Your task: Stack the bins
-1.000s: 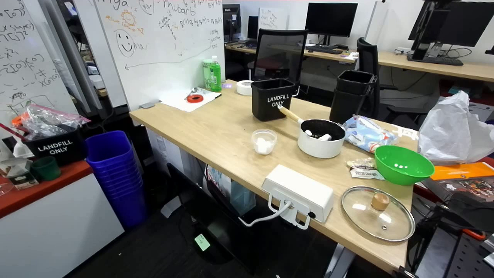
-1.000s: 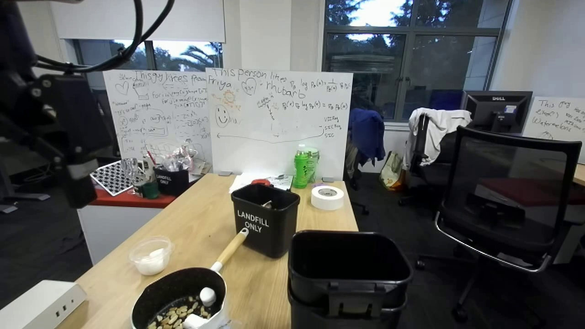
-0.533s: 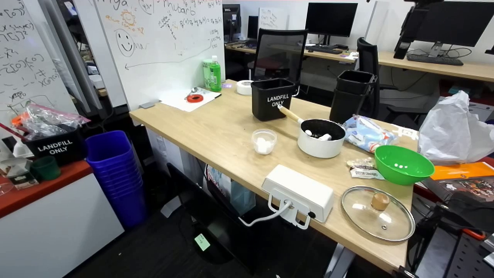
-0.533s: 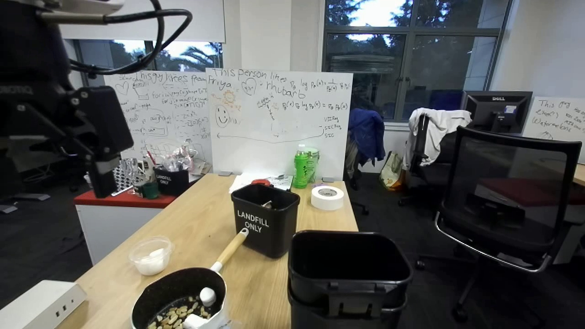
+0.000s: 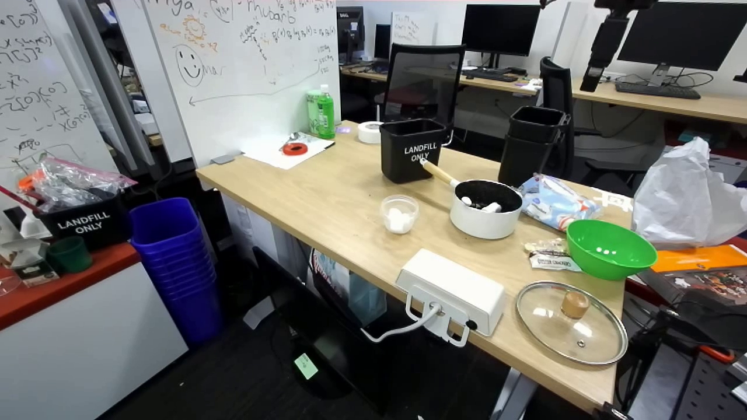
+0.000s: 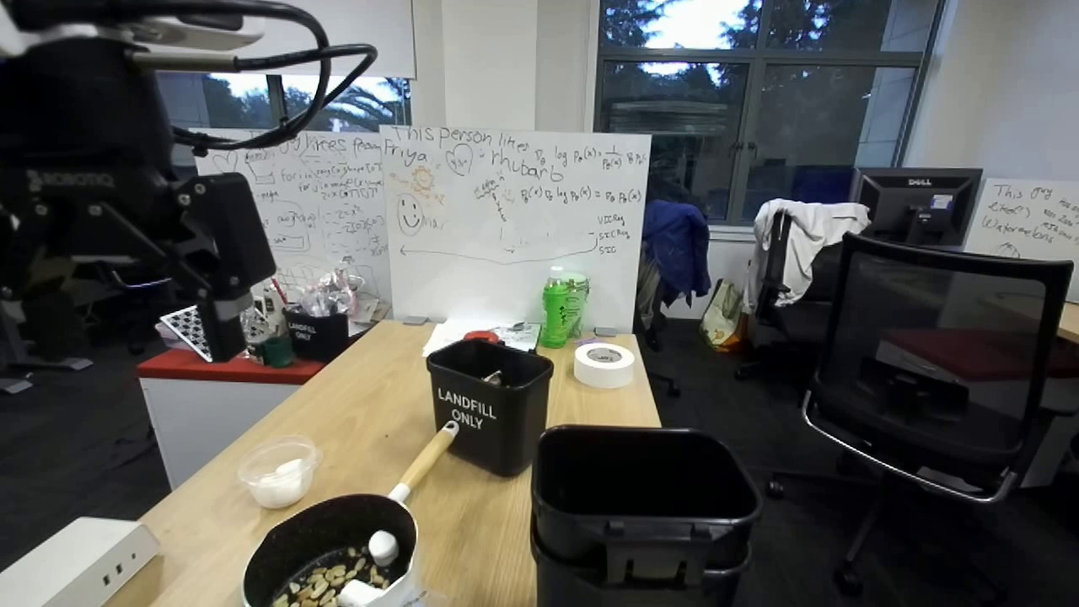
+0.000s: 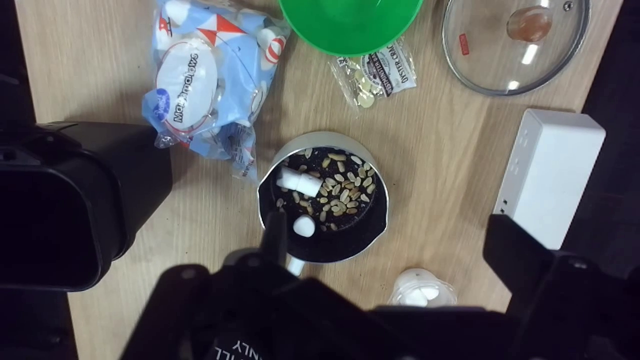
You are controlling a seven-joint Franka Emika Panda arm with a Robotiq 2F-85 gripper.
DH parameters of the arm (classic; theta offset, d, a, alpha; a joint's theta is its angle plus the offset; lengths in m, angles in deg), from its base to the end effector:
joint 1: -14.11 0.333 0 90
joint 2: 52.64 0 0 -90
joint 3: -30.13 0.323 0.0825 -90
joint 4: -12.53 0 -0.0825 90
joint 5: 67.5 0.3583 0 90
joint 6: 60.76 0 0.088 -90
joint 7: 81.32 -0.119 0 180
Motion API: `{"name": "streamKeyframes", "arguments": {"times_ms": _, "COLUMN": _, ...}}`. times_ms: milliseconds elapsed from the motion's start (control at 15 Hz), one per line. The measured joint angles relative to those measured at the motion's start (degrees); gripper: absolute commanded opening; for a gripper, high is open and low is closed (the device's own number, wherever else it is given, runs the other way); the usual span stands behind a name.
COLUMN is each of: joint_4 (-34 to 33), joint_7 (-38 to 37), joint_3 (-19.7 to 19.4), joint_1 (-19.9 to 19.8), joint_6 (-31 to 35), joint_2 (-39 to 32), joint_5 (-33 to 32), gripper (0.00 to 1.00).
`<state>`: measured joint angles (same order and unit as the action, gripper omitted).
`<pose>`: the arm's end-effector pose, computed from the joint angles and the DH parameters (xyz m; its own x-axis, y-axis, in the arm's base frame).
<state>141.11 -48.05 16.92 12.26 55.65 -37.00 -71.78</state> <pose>0.4325 -0.1275 0.4856 0.9363 0.3488 0.0417 0.3475 -0.9370 0.0357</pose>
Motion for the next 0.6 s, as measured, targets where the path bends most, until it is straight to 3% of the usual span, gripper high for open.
{"name": "streamKeyframes", "arguments": {"times_ms": 600, "joint_4": -1.1, "joint_7": -2.6, "joint_3": 1.1, "joint_1": 0.2, "joint_6": 1.2, "joint_2": -1.6, "joint_5": 2.6, "gripper": 1.00}}
